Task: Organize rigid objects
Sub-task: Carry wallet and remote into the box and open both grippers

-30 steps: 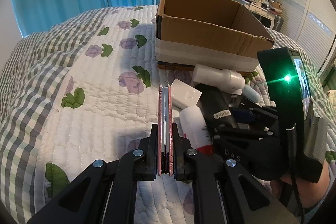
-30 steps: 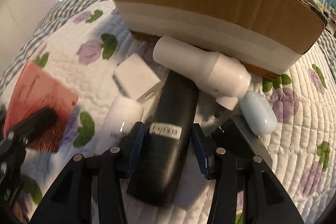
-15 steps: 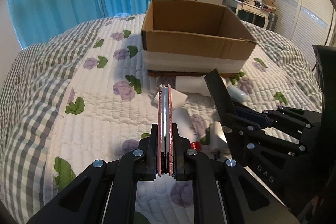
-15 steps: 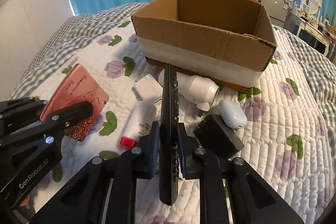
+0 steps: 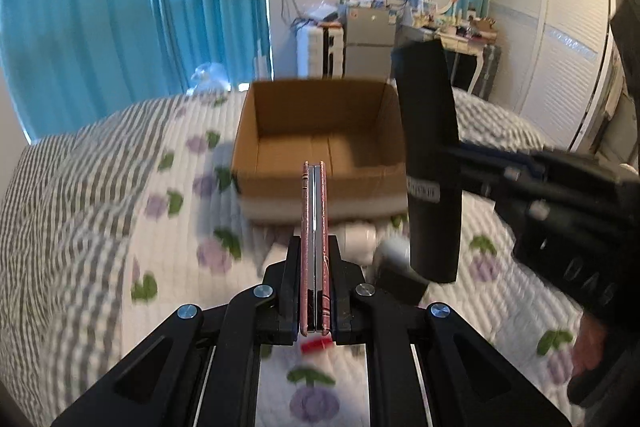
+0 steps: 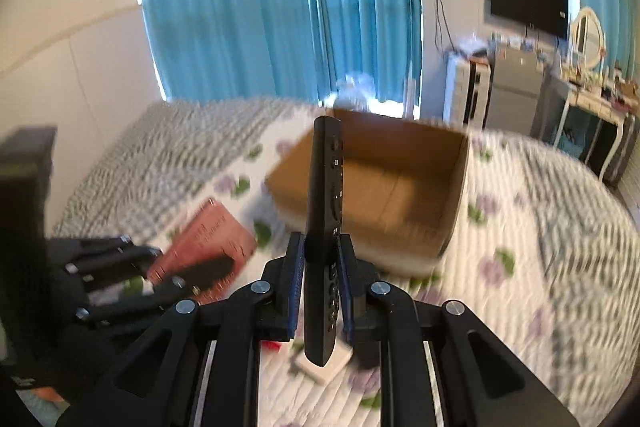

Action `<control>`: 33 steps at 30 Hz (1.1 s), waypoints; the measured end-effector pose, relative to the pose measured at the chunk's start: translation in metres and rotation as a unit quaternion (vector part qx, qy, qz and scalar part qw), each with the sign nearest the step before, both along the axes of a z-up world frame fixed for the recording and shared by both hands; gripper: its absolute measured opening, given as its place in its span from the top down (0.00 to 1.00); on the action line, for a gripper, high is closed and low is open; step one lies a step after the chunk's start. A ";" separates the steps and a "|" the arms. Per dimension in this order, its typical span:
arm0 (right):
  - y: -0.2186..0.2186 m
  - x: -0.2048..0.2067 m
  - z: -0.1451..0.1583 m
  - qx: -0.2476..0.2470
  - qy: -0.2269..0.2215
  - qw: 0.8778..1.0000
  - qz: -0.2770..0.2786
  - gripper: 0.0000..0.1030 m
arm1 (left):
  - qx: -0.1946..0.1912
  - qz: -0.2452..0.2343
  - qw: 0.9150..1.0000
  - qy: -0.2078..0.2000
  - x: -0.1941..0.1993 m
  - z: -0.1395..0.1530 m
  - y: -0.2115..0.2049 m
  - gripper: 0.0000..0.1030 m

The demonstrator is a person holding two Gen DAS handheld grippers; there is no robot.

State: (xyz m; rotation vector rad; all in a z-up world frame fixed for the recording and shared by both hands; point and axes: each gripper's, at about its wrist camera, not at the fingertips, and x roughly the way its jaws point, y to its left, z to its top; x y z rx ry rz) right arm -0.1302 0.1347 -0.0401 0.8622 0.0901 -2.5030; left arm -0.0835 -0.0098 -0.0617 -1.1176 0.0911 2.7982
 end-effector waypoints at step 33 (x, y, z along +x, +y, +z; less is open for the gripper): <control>0.005 -0.227 -0.071 0.052 -0.092 0.994 -0.040 0.76 | -0.041 -0.009 0.998 -0.038 -0.203 -0.062 0.012 0.88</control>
